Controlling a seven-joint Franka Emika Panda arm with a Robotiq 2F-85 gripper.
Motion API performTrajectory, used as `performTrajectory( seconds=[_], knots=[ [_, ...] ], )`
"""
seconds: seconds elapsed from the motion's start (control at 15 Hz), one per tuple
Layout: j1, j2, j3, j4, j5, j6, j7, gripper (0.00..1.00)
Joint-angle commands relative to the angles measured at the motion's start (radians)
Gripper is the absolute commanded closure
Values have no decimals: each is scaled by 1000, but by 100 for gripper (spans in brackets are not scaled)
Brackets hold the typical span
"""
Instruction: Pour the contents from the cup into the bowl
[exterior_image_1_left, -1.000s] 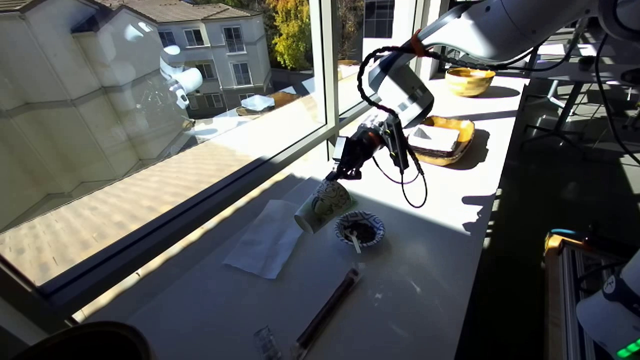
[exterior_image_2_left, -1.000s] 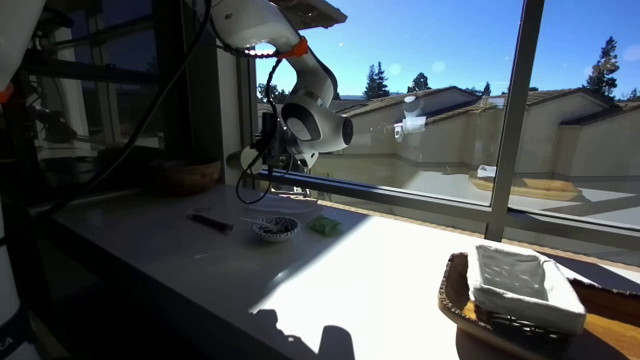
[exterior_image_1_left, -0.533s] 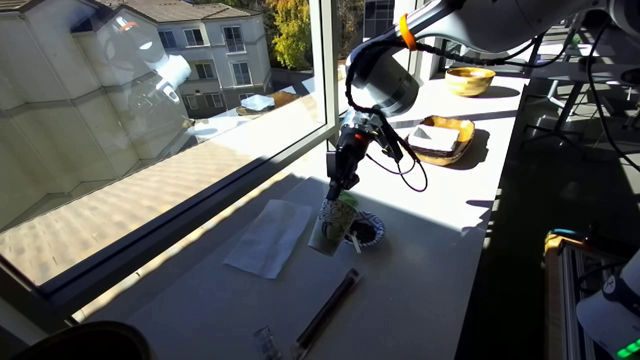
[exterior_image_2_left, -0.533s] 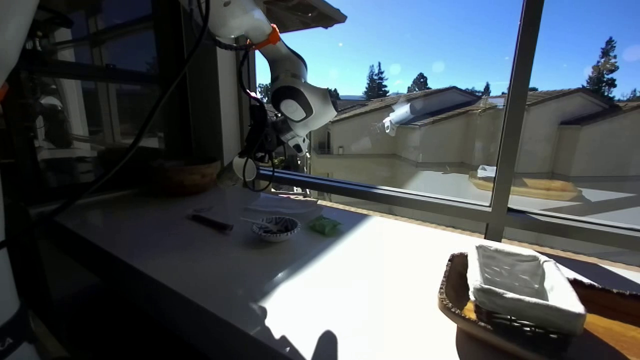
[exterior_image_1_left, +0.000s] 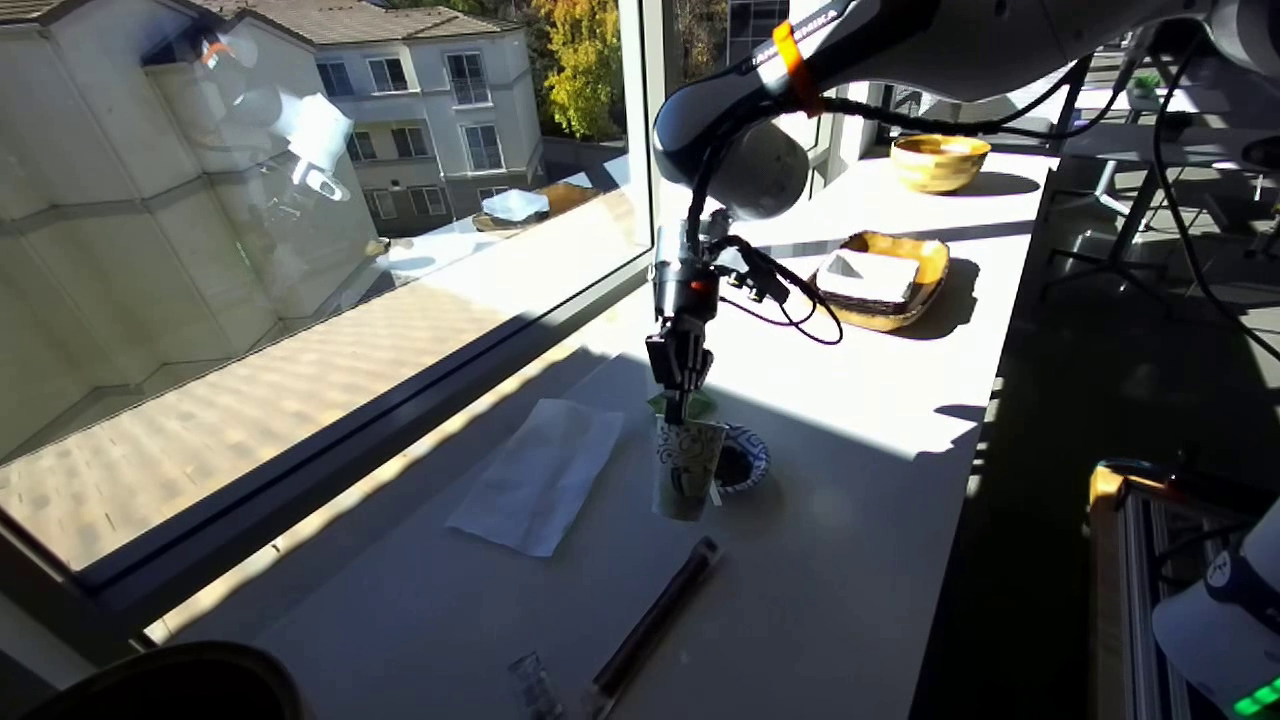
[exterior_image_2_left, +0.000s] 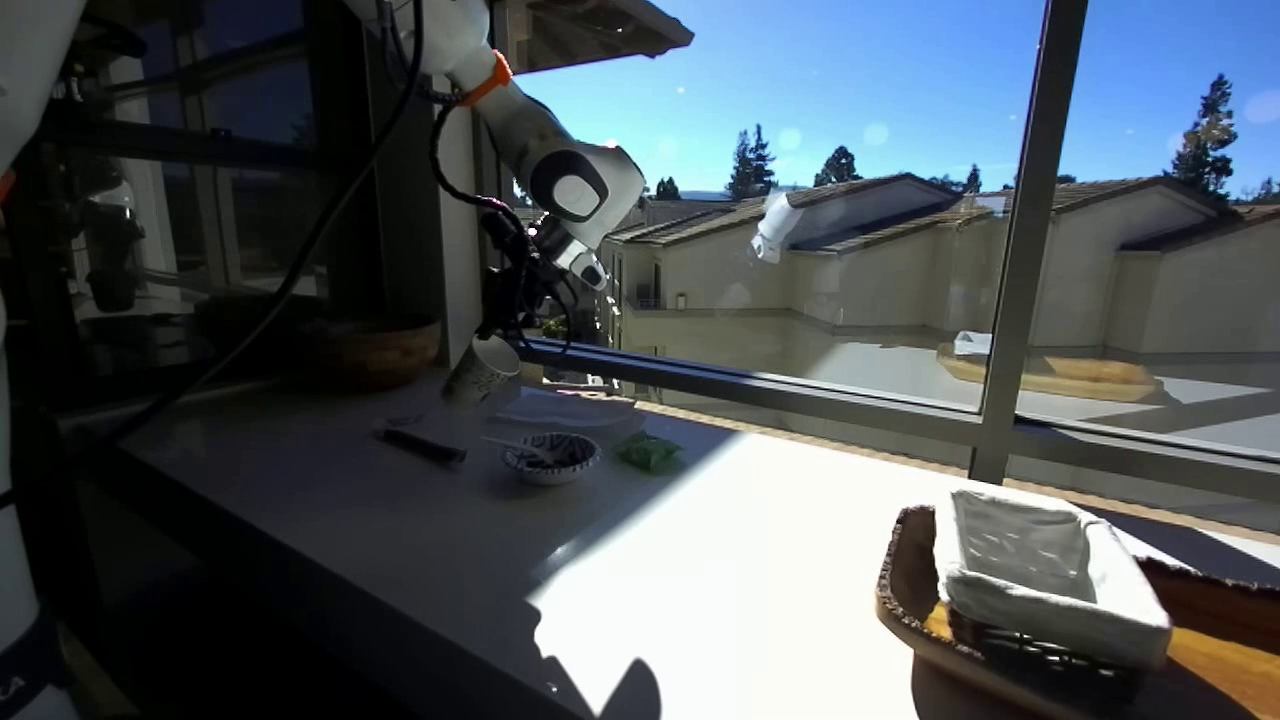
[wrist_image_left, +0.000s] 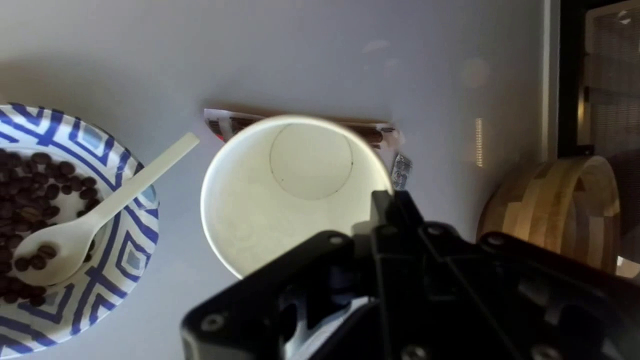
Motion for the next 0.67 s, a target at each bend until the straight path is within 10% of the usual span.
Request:
performTrajectory(
  seconds=[0.0, 0.6],
  knots=[
    [-28, 2, 35, 4, -18, 6, 9, 96],
    [-20, 19, 48, 40, -68, -5, 66, 99]
  ],
)
